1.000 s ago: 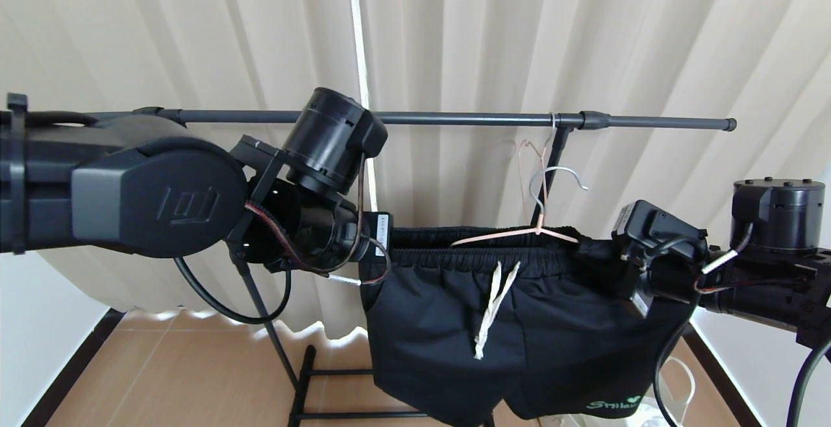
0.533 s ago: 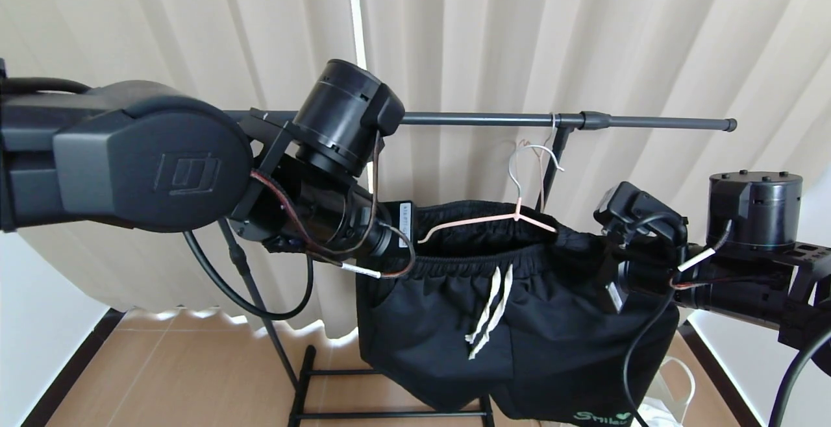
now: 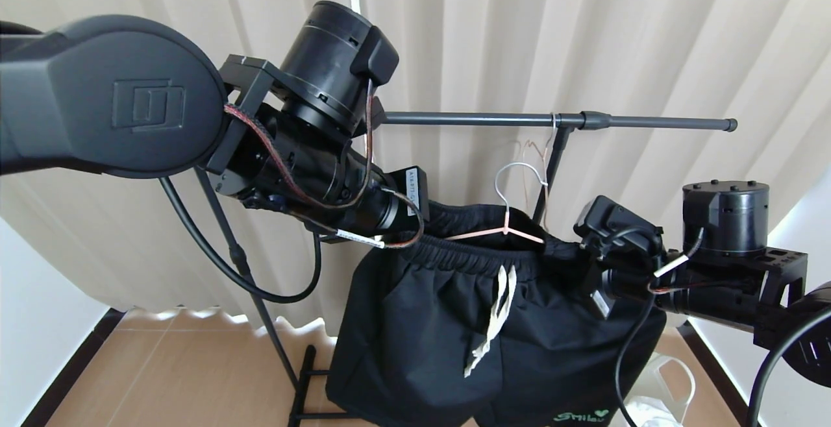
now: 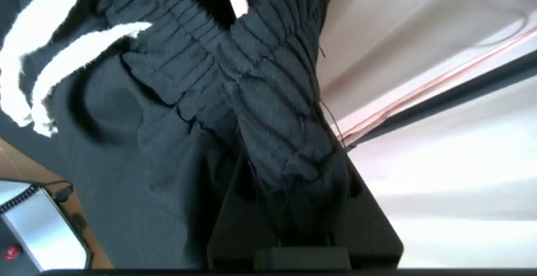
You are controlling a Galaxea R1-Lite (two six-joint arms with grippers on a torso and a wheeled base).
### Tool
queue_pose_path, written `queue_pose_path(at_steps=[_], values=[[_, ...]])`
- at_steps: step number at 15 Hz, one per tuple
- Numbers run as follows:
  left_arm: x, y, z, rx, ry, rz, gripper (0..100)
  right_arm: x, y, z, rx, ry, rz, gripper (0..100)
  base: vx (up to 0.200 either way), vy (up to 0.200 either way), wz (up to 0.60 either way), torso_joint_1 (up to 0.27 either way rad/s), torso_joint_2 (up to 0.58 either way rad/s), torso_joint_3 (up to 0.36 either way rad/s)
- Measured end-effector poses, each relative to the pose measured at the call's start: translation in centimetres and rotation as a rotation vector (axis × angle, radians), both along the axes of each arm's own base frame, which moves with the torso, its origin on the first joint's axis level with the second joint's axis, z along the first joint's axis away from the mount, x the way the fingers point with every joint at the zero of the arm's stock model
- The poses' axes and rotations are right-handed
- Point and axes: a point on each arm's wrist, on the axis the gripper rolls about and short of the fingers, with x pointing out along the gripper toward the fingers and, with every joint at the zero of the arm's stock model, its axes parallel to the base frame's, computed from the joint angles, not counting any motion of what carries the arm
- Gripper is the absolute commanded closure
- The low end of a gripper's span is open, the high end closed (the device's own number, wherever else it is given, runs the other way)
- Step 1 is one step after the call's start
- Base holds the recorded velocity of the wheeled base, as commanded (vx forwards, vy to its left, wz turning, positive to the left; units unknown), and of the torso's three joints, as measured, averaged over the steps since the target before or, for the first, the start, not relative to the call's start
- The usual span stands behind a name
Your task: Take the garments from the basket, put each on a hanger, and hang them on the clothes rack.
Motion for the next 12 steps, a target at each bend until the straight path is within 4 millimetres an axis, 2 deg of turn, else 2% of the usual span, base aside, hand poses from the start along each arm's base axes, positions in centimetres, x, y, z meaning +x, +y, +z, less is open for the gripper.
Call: queue_pose_path(at_steps=[5, 12], values=[[-0.9, -0.7, -1.9, 0.060, 0.034, -0.020, 100, 0.0, 1.0, 0.9, 0.133, -0.019, -0.010, 100, 0.000, 0.000, 0.00, 0.000, 0.00, 0.000], [-2.3, -2.1, -3.2, 0.117, -0.008, -0.015, 100, -0.4, 2.3, 1.5, 0.240, -0.016, 0.007, 100, 0.000, 0.000, 0.00, 0.000, 0.00, 0.000]])
